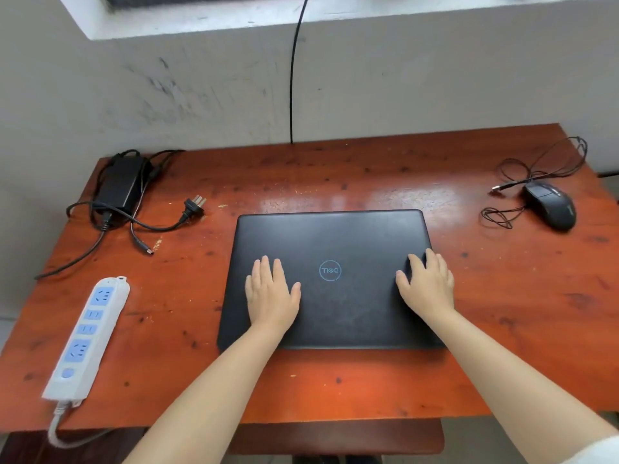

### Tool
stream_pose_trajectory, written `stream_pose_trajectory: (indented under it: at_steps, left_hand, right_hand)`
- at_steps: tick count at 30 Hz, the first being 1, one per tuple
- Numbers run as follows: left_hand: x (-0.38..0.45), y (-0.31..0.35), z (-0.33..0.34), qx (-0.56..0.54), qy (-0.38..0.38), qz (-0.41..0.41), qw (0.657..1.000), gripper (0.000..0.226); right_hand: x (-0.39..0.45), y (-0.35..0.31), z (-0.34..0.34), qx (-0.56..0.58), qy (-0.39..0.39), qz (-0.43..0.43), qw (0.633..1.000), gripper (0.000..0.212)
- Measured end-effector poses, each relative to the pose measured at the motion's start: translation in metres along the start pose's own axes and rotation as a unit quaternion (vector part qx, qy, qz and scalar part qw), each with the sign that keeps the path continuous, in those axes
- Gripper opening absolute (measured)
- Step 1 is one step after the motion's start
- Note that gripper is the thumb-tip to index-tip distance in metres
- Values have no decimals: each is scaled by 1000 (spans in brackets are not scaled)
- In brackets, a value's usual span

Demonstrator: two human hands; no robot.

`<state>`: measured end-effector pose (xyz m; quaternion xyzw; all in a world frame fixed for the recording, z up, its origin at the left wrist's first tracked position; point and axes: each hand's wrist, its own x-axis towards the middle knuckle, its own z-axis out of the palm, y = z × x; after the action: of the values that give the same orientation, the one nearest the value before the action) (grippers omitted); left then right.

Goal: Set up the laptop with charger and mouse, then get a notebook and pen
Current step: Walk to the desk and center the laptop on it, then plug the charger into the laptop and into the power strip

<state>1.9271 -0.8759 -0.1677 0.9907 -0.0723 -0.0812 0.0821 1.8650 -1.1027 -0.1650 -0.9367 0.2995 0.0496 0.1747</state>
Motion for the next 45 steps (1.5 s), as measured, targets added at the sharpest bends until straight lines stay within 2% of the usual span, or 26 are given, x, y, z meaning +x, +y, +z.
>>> stream_pose_trajectory:
  at_steps: [3, 5, 8, 11, 14, 21, 25, 28, 33, 38, 45]
  left_hand:
    - [-9, 13, 2, 43, -18, 80, 996, 58]
    - [-22, 17, 2, 58, -23, 120, 991, 54]
    - [-53, 16, 1, 30, 21, 194, 980, 43]
    - [-88, 1, 8, 9, 59, 245, 968, 35]
    - [-119, -22, 11, -13, 45, 230, 972, 34]
    - [-159, -99, -16, 38, 10, 188, 981, 36]
    - [-162, -151, -36, 62, 34, 155, 985, 32]
    - [-148, -178, -46, 72, 56, 140, 986, 38]
    - [-99, -193, -62, 76, 79, 124, 986, 41]
    - [-45, -207, -80, 68, 59, 95, 991, 39]
    - [8, -260, -93, 57, 45, 45, 996, 36]
  right_hand:
    - [-12, 8, -8, -28, -5, -78, 997, 40]
    - [-26, 6, -9, -7, 10, -140, 990, 31]
    - [-54, -1, 1, 40, 21, -216, 975, 23]
    - [-86, -11, 18, 50, 35, -281, 958, 24]
    - [-118, -22, 34, 59, 38, -301, 951, 24]
    - [-173, -73, 56, 85, 37, -255, 963, 22]
    - [-194, -115, 65, 72, 33, -239, 968, 27]
    - [-197, -148, 64, 57, 42, -239, 968, 27]
    - [-168, -195, 58, 31, 54, -238, 969, 30]
    - [-121, -240, 56, 26, 42, -245, 968, 28]
    - [-57, -321, 75, -50, -7, -282, 958, 32]
